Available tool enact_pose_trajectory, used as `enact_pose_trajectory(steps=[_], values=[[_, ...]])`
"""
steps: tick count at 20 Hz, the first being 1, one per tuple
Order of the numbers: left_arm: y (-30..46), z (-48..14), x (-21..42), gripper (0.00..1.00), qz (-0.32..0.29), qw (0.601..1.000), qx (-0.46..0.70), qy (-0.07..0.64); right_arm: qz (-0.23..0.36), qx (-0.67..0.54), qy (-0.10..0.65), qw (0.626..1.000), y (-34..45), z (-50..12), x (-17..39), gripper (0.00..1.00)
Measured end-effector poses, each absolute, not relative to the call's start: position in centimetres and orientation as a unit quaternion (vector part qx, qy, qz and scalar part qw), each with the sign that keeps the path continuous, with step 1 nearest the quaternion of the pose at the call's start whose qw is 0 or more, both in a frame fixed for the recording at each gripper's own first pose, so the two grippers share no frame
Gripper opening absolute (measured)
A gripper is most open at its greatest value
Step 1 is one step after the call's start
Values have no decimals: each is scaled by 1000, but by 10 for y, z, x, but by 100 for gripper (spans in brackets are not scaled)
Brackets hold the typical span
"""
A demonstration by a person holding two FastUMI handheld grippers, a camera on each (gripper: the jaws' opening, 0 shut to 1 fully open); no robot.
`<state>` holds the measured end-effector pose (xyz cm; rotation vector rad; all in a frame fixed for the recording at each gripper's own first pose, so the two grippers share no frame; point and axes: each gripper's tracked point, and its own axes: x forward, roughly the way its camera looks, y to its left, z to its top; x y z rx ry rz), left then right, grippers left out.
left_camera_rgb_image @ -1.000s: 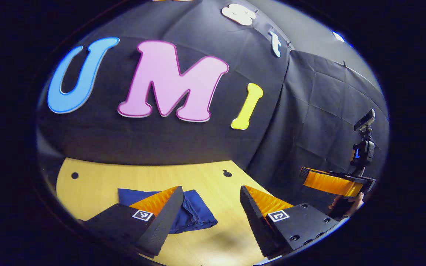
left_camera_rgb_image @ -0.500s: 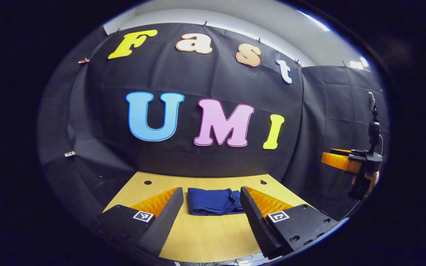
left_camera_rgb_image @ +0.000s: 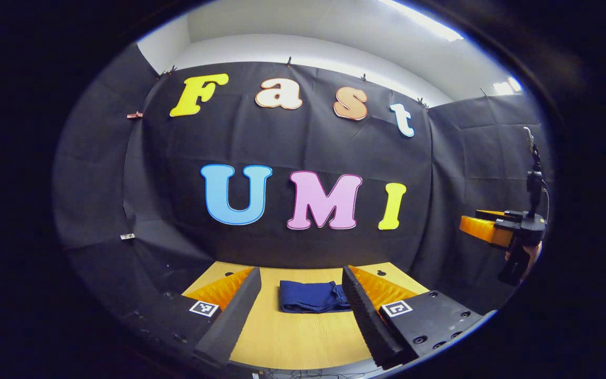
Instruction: Grasp the waist and the cuffs of the jeans and fold them to make the two legs overlap; first hold the waist and fold one-third of the jeans toward the cuffs, then hold the cuffs and fold the remaining one-third in the same direction to finish folding.
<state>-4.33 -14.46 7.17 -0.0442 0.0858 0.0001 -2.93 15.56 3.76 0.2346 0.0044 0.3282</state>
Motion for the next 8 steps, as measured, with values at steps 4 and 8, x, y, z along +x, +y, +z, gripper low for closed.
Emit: enact_pose_trajectory(steps=[4,8], values=[[-186,99,-51,96,-7,999,-32,26,161,120,-3,980,119,46,-9,98],[-198,114,-69,96,12,1000,-25,12,143,112,-16,983,91,49,8,94]])
